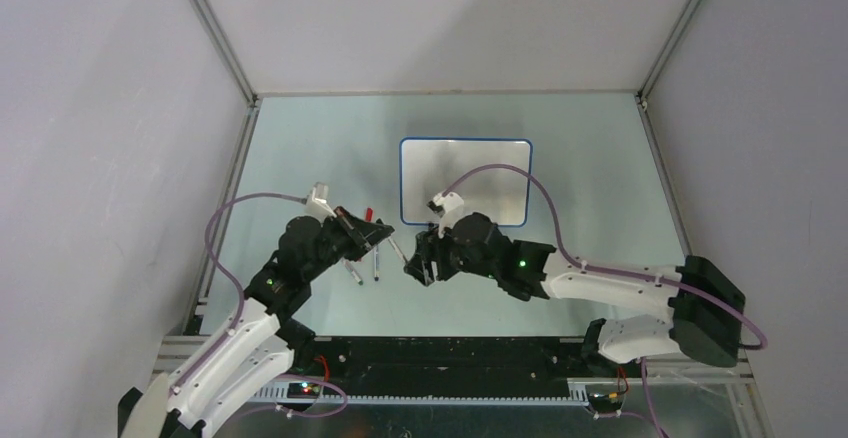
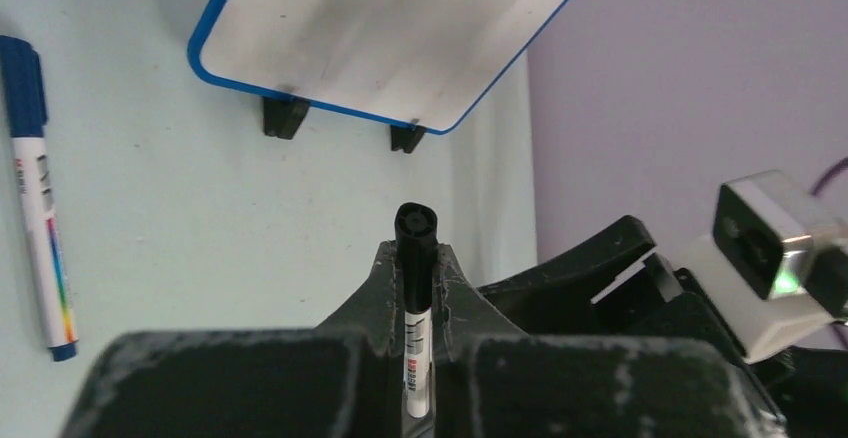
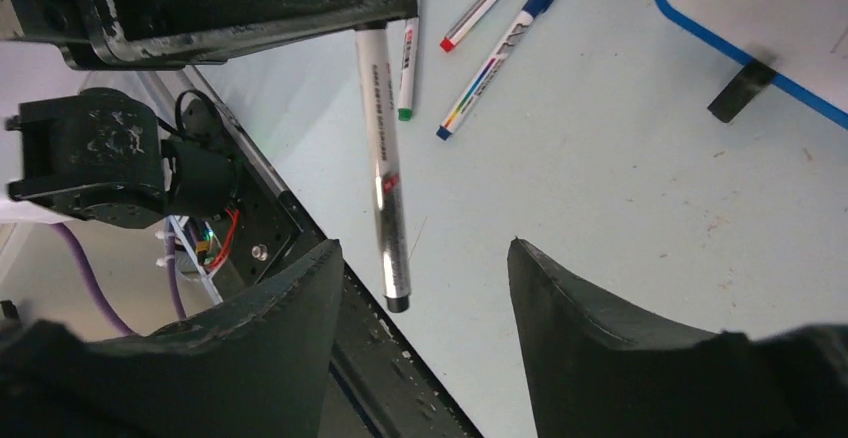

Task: Write a sentence on the whiteboard
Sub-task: Pass from the right arm to the left, then open the pen cap from the whiteboard marker.

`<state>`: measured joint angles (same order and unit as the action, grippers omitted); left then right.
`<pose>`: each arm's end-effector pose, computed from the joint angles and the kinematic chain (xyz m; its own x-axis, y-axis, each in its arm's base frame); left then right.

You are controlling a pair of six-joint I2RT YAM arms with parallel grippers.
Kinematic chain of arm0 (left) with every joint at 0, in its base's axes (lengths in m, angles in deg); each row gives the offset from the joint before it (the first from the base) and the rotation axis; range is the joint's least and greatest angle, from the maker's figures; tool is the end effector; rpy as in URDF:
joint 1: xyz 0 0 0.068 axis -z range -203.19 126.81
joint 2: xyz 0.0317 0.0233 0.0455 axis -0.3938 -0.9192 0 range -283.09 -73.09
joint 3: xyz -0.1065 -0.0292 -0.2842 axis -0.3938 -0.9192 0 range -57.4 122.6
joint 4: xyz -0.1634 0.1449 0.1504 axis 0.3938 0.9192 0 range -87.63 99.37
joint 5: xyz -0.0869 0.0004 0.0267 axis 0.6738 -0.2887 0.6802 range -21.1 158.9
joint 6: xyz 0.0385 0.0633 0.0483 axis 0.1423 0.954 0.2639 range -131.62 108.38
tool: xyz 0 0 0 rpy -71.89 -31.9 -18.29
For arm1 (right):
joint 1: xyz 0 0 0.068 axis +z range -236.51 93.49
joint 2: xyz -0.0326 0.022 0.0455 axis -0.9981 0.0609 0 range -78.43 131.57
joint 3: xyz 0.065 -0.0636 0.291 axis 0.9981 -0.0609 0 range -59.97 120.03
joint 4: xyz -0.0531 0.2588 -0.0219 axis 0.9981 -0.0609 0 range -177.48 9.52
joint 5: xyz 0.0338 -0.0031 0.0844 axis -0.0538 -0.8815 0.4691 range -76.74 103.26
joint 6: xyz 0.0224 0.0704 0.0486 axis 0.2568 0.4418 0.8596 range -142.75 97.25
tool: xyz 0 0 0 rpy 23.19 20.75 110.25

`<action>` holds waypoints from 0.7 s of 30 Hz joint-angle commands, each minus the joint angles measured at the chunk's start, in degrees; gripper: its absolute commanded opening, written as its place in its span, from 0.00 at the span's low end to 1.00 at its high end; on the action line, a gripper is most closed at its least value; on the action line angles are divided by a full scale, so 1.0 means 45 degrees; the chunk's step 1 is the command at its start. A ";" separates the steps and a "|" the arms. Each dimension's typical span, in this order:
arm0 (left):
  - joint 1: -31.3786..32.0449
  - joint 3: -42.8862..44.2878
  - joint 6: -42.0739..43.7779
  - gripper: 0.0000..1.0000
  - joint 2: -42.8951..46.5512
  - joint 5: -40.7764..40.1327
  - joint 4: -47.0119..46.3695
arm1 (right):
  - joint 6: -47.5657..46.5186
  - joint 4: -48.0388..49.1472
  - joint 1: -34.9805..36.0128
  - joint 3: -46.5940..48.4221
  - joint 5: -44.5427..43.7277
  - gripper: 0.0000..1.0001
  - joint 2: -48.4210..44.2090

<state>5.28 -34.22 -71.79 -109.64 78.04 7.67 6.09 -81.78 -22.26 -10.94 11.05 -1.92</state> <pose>0.1533 -0.0972 0.2426 -0.6631 -0.6147 -0.4272 0.0558 0.5284 -0.8471 0.1475 0.2986 0.2673 -0.6103 -0.1557 -0.7767 -0.6746 0.6161 0.4066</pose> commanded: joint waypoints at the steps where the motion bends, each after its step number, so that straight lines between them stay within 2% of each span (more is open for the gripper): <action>1: -0.0047 -0.0222 -0.1881 0.00 0.0652 -0.0148 -0.0969 | 0.0785 0.3089 -0.0107 -0.1227 -0.0916 0.66 -0.1266; 4: -0.0056 -0.0859 -0.3539 0.00 0.0967 -0.0258 -0.2648 | 0.1211 0.4927 0.0072 -0.1844 -0.1472 0.65 -0.1441; 8: -0.0042 -0.1170 -0.5599 0.00 0.1203 -0.0341 -0.3658 | 0.1301 0.7029 0.0585 -0.2207 -0.2634 0.64 -0.1333; 11: -0.0038 -0.1042 -0.6028 0.00 0.1379 -0.0553 -0.3568 | 0.0669 0.8562 0.1111 -0.2243 -0.3402 0.64 -0.1048; 16: -0.0037 -0.0799 -0.6415 0.00 0.1624 -0.0724 -0.3382 | 0.0885 0.9822 0.1223 -0.2237 -0.4151 0.64 -0.0506; 21: -0.0039 -0.0821 -0.6654 0.00 0.1619 -0.0717 -0.3572 | 0.1086 1.0595 0.1287 -0.2238 -0.4410 0.58 -0.0147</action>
<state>5.28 -39.62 -99.17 -102.76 75.31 -5.83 10.28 -41.58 -16.93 -21.21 -5.13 -3.69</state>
